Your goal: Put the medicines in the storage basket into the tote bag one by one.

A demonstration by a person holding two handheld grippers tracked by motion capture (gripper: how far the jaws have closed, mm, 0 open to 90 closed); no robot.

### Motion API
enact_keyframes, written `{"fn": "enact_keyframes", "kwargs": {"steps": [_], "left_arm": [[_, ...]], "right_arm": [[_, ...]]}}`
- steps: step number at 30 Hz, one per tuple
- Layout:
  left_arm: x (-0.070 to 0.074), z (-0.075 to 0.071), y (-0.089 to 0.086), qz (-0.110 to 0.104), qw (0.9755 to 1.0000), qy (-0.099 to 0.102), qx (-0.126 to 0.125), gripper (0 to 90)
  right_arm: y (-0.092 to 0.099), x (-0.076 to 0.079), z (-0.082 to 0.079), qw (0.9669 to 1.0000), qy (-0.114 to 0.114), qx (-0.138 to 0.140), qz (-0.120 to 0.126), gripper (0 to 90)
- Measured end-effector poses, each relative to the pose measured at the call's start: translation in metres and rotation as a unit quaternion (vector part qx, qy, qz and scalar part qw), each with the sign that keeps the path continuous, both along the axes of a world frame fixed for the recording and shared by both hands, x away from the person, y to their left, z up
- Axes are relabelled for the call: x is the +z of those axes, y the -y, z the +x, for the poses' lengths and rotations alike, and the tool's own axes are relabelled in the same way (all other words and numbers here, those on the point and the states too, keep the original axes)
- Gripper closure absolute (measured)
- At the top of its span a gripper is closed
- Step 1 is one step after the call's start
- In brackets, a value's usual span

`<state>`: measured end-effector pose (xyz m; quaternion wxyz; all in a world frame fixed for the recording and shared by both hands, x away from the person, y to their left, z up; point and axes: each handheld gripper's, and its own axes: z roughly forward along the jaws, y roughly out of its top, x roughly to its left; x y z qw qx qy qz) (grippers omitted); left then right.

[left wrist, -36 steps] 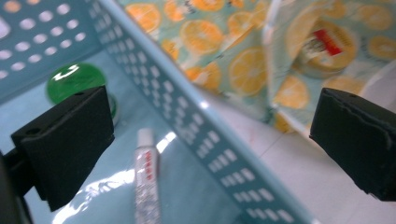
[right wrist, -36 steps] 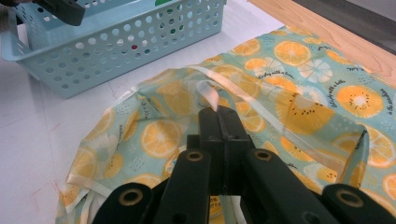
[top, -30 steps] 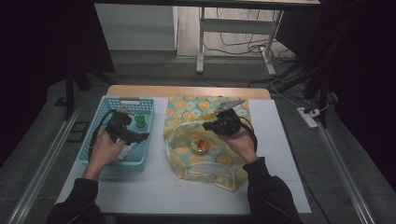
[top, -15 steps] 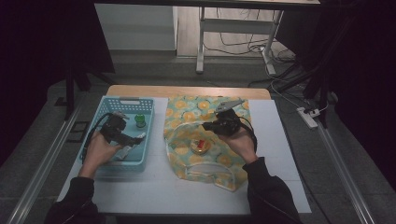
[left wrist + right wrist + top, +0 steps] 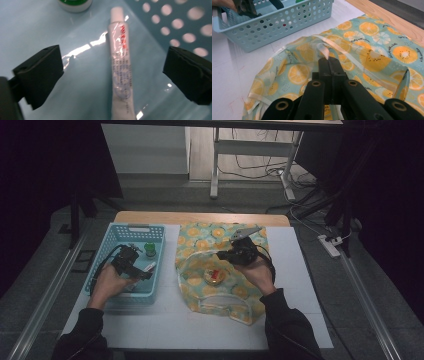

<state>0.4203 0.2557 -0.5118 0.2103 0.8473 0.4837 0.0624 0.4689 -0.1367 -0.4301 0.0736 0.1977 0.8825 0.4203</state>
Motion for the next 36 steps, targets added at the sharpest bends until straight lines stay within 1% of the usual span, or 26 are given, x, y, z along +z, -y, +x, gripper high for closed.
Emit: {"fn": "enact_keyframes", "kwargs": {"steps": [2,4,6,8,10,14,18,20,23,27,32,33,36], "left_arm": [[-0.0001,-0.0004,0.0010,0.007,1.0000,0.000,0.004,11.7],[0.0000,-0.0010,0.0015,0.012,0.9999,0.001,0.002,19.7],[-0.0009,-0.0015,0.0028,0.009,0.9999,-0.005,-0.009,30.9],[-0.0018,-0.0018,0.0048,0.018,0.9997,-0.007,-0.015,37.6],[-0.0028,-0.0014,0.0056,0.020,0.9996,-0.014,-0.017,46.1],[-0.0028,-0.0014,0.0057,0.012,0.9995,-0.019,-0.021,60.0],[-0.0029,-0.0010,0.0055,0.009,0.9995,-0.024,-0.019,69.4],[-0.0028,-0.0008,0.0056,0.010,0.9995,-0.025,-0.018,71.7],[-0.0026,-0.0005,0.0048,0.003,0.9995,-0.029,-0.012,72.5],[-0.0020,-0.0004,0.0048,0.006,0.9995,-0.030,-0.002,73.0],[0.0025,-0.0019,0.0040,0.000,0.9999,-0.015,-0.001,73.1],[0.0033,-0.0020,0.0040,-0.002,0.9999,-0.015,0.000,73.1],[0.0069,-0.0035,0.0040,-0.009,0.9999,-0.007,-0.001,73.2]], "right_arm": [[0.0001,0.0001,-0.0001,1.0000,0.000,0.000,0.000,90.0],[0.0002,0.0002,-0.0001,1.0000,0.000,0.000,0.000,90.0],[0.0004,0.0003,-0.0001,1.0000,0.000,0.000,0.000,90.0],[0.0004,0.0003,-0.0001,1.0000,0.000,0.001,0.000,90.0],[0.0002,0.0003,-0.0002,1.0000,0.000,0.000,0.000,90.0],[0.0000,0.0003,-0.0004,1.0000,0.000,0.000,0.000,90.0],[0.0000,0.0002,-0.0003,1.0000,0.001,0.001,-0.001,90.0],[0.0000,0.0003,-0.0003,1.0000,0.000,0.000,-0.001,90.0],[0.0000,0.0006,-0.0005,1.0000,0.000,0.000,0.000,90.0],[0.0001,0.0006,-0.0004,1.0000,0.001,0.000,0.000,90.0],[0.0002,0.0010,-0.0005,1.0000,0.001,0.000,0.000,90.0],[0.0003,0.0011,-0.0004,1.0000,0.001,0.000,0.000,90.0],[0.0005,0.0010,-0.0001,1.0000,0.002,-0.001,0.001,90.0]]}}
